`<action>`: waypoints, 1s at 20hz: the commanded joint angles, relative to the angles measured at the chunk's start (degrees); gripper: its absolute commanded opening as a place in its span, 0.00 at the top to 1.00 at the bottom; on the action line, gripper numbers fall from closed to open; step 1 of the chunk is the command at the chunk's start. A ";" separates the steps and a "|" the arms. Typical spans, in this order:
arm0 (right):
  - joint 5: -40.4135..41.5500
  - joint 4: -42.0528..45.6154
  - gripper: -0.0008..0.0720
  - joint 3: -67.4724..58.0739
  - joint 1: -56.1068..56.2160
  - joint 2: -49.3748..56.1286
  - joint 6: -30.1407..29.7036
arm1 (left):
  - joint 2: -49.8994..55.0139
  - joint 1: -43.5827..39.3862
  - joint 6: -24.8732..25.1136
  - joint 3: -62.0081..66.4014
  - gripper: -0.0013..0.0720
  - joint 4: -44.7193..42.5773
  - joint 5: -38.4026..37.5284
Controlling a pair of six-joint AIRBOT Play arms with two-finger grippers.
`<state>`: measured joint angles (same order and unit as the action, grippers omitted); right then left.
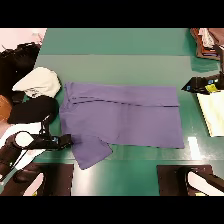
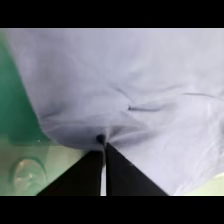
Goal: Fold the shirts.
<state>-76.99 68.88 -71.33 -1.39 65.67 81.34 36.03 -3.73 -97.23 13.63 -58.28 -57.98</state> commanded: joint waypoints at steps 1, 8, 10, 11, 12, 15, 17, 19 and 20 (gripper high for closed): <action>-7.69 0.44 0.42 0.02 -3.37 -0.04 -0.22 | -0.11 0.00 1.40 0.57 0.95 3.21 -0.20; -9.94 7.21 0.42 18.82 -21.44 -8.94 -0.37 | -0.11 0.00 5.79 8.41 0.95 3.23 -2.38; -8.68 7.04 0.40 29.59 -27.06 -12.24 -0.39 | -0.11 0.00 5.77 9.11 0.95 3.34 -1.33; -8.09 6.27 0.30 34.53 -28.94 -13.07 -0.42 | -0.11 0.00 5.77 9.11 0.95 3.32 -0.70; -7.02 4.68 0.30 38.69 -30.03 -13.60 -0.44 | -0.11 0.00 5.77 9.11 0.95 3.28 -0.24; -2.51 -0.68 0.38 46.73 -30.56 -14.86 -0.50 | -0.11 0.00 5.77 9.11 0.95 3.28 -0.13; -1.75 -1.38 0.38 46.66 -29.38 -14.08 -0.50 | -0.11 0.00 5.77 9.09 0.95 3.23 -0.09; -2.05 -1.33 0.38 45.38 -27.06 -11.74 -0.48 | -0.11 0.00 5.77 9.09 0.95 3.23 -0.15; -2.01 -1.27 0.40 44.61 -25.22 -9.79 -0.46 | -0.11 0.00 5.75 9.09 0.95 3.23 -0.24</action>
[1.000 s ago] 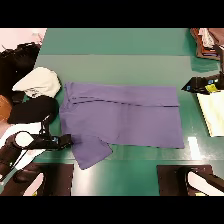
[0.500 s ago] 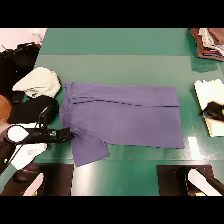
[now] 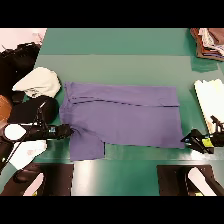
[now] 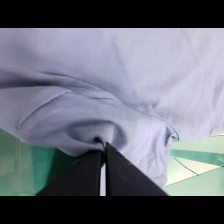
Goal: Fold the shirts.
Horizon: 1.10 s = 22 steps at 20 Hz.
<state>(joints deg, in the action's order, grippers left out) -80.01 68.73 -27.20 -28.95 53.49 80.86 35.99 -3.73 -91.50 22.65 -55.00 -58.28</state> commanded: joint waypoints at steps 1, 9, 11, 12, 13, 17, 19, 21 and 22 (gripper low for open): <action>1.38 -0.74 0.40 -0.20 4.31 4.26 0.04 | -0.07 0.00 0.02 0.07 0.95 -0.04 -0.07; 1.33 5.25 0.97 -3.80 19.10 4.55 1.64 | -1.25 0.00 0.20 1.49 0.95 -2.86 -8.31; -1.18 7.67 0.97 -5.66 20.41 0.24 1.66 | -5.18 0.00 -2.43 3.34 0.95 -6.91 -12.63; -3.41 9.46 0.97 -6.73 20.68 -1.99 1.66 | -7.39 0.00 -3.76 4.02 0.95 -8.35 -15.58; -6.21 11.15 0.97 -7.78 20.57 -4.50 1.68 | -9.97 0.00 -4.87 4.33 0.95 -8.66 -19.39; -15.19 15.21 0.97 -10.23 18.84 -14.67 1.68 | -20.17 0.00 -10.64 5.64 0.95 -8.22 -34.16; -16.00 15.26 0.97 -12.74 16.72 -17.62 1.66 | -20.17 0.00 -11.02 9.46 0.95 -8.52 -34.34; -15.10 13.79 0.97 -16.39 16.04 -16.74 1.64 | -17.07 0.00 -8.13 12.92 0.95 -9.18 -28.37; -14.10 12.57 0.97 -18.29 16.63 -14.84 1.62 | -13.88 0.00 -5.90 14.21 0.95 -9.33 -25.16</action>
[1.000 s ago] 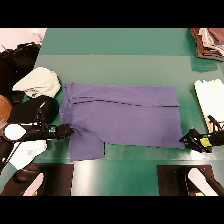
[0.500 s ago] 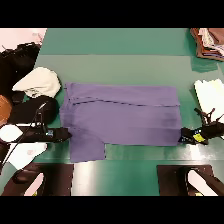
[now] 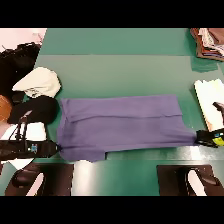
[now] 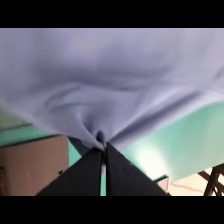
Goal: Fold the shirts.
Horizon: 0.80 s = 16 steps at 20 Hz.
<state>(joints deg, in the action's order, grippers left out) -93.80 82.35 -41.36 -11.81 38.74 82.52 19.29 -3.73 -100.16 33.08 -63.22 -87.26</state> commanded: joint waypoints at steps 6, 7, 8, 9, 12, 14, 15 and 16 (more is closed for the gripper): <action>10.97 -1.84 0.97 -17.05 9.03 20.57 -0.02 | 29.53 0.00 12.44 10.71 0.95 -1.20 25.09; 11.87 -1.84 0.97 -19.32 10.03 24.37 -0.02 | 33.57 0.00 13.11 11.98 0.95 -1.18 27.43; 12.70 -1.92 0.97 -21.68 10.88 28.20 -0.02 | 37.42 0.00 13.66 13.29 0.95 -1.14 29.57; 13.33 -2.89 0.97 -23.85 11.43 31.47 -0.02 | 40.44 0.00 13.66 14.45 0.95 -1.14 31.43; 15.54 -9.79 0.97 -30.47 10.84 40.57 -0.02 | 47.06 0.00 13.64 18.14 0.94 -1.14 36.09; 16.63 -14.12 0.60 -34.01 9.86 44.85 -0.04 | 48.41 0.02 13.53 20.00 0.20 -1.11 36.28; 16.50 -16.09 0.36 -35.60 8.98 46.47 -0.07 | 48.39 0.02 13.57 20.90 0.13 -1.14 36.06; 15.74 -17.55 0.35 -37.13 7.87 47.74 -0.33 | 48.39 0.02 13.60 22.25 0.13 -1.16 35.17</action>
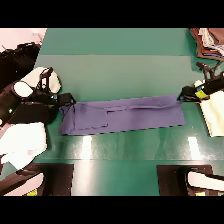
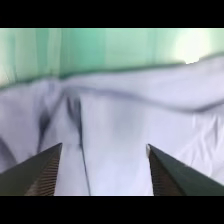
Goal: Fold the shirts.
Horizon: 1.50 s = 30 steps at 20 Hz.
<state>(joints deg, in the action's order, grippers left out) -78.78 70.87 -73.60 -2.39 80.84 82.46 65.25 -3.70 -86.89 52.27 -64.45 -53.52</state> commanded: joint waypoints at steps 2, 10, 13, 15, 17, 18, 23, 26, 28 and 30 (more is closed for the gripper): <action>-0.74 -6.80 0.35 -4.96 -4.11 5.70 -3.65 | 2.43 -0.02 0.31 5.97 0.14 0.24 -2.84; -0.81 -9.90 0.26 10.14 -18.56 6.25 -13.75 | 2.43 -2.99 0.31 6.80 0.95 6.40 -2.54; -0.07 -18.71 0.26 13.14 -18.88 9.66 -19.17 | 3.17 -10.29 -1.88 6.49 0.95 6.45 3.98; -0.07 -19.10 0.27 12.17 -16.81 11.87 -19.19 | 5.55 -14.75 -3.96 6.54 0.95 6.69 7.45; 0.31 -19.52 0.43 10.67 -13.88 13.07 -19.19 | 8.96 -19.04 -4.61 6.58 0.95 7.80 10.01; 1.20 -20.26 0.63 10.23 -12.55 13.03 -19.74 | 10.88 -20.90 -4.61 6.93 0.95 8.92 10.80; -0.46 -20.46 0.97 6.05 -7.52 7.04 -21.03 | 22.43 -28.37 -4.57 14.80 0.95 10.91 11.10; -2.47 -25.83 0.97 1.64 -4.50 -0.11 -20.96 | 27.96 -31.67 -4.17 20.00 0.95 10.91 11.04; -2.23 -30.62 0.97 -1.77 -1.79 -4.15 -20.68 | 30.34 -33.00 -4.17 21.94 0.95 10.91 10.78; -2.23 -32.46 0.97 -5.97 1.22 -6.47 -18.05 | 31.06 -33.20 -4.17 22.05 0.95 10.78 10.51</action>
<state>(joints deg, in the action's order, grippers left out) -80.60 43.22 -74.70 -4.84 78.63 62.02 93.67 -35.44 -91.20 72.42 -53.71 -42.76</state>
